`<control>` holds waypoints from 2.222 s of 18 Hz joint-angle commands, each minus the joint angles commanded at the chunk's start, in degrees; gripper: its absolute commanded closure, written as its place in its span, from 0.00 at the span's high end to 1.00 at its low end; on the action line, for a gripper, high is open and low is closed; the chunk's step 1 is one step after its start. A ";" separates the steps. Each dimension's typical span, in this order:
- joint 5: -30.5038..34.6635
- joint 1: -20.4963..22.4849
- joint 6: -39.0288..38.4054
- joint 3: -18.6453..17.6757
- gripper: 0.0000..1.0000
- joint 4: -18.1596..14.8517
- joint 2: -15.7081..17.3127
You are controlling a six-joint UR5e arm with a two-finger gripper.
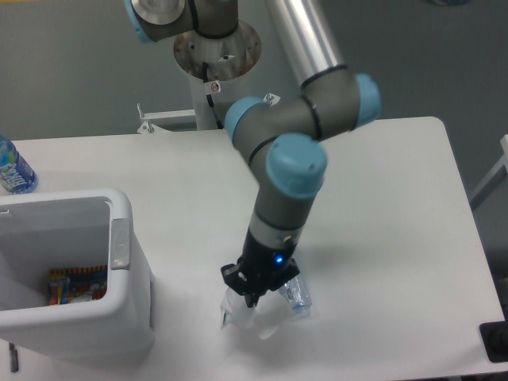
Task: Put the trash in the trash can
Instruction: 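Carry the tissue over the white bin and open the gripper, then move the gripper back and lower it over the clear plastic bottle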
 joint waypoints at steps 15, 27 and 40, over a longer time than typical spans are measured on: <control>-5.56 -9.82 -13.29 3.89 0.00 0.26 9.94; -5.47 -17.84 -9.95 -0.51 1.00 1.06 10.72; 8.82 -13.54 -5.55 -2.71 1.00 0.70 11.17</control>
